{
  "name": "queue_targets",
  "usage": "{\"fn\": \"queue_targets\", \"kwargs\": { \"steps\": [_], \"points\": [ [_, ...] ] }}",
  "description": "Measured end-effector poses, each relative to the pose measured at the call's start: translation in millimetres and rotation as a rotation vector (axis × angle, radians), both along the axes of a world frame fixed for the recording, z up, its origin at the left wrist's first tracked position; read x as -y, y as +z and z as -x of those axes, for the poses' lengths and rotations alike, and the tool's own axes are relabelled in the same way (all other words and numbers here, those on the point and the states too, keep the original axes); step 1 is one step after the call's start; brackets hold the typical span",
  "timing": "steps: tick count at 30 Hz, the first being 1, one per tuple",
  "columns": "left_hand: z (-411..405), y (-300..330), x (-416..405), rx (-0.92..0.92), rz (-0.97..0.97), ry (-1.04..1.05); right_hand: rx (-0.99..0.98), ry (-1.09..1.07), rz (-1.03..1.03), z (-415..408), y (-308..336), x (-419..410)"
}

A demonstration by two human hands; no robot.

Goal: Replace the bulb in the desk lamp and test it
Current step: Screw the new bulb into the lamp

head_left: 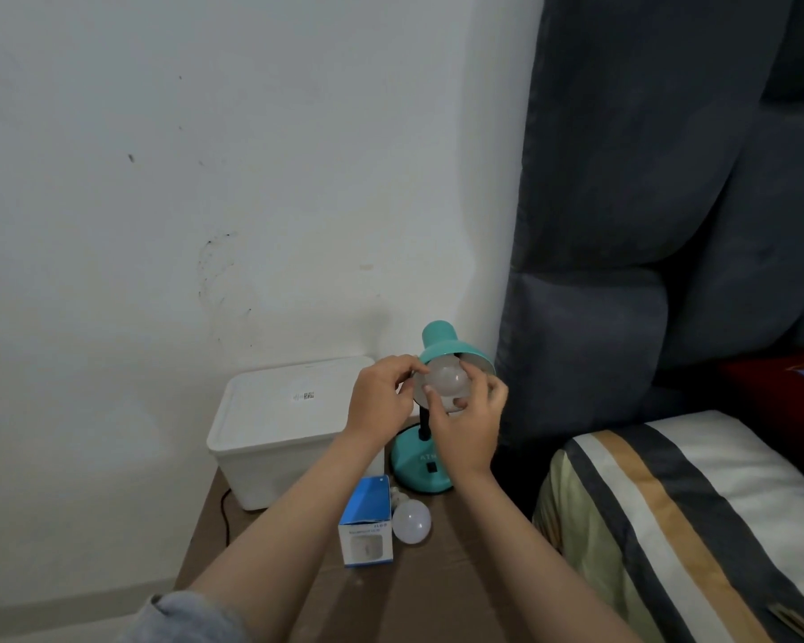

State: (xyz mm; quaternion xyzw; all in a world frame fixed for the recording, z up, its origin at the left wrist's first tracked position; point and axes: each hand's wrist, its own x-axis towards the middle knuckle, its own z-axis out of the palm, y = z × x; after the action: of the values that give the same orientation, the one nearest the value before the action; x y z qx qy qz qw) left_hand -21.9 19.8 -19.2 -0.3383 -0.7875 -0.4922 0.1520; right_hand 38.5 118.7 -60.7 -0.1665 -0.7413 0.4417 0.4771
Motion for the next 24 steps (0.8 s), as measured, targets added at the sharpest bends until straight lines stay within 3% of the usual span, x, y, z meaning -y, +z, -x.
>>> {"fn": "queue_targets", "kwargs": {
  "steps": [3,11,17,24],
  "points": [
    [0.5,0.1,1.1,0.012,-0.005,0.001,0.005,0.027,-0.078,1.7,-1.6,-0.7],
    [0.6,-0.9,0.3,0.012,0.001,0.008,0.049,-0.002,0.041,1.9,0.5,-3.5],
    [0.6,-0.3,0.4,0.011,-0.008,0.008,0.011,0.000,-0.101,1.1,-0.5,-2.4],
    [0.2,-0.9,-0.7,0.008,-0.004,0.009,0.013,0.008,-0.039,1.7,-0.4,-0.5]
  ]
}}
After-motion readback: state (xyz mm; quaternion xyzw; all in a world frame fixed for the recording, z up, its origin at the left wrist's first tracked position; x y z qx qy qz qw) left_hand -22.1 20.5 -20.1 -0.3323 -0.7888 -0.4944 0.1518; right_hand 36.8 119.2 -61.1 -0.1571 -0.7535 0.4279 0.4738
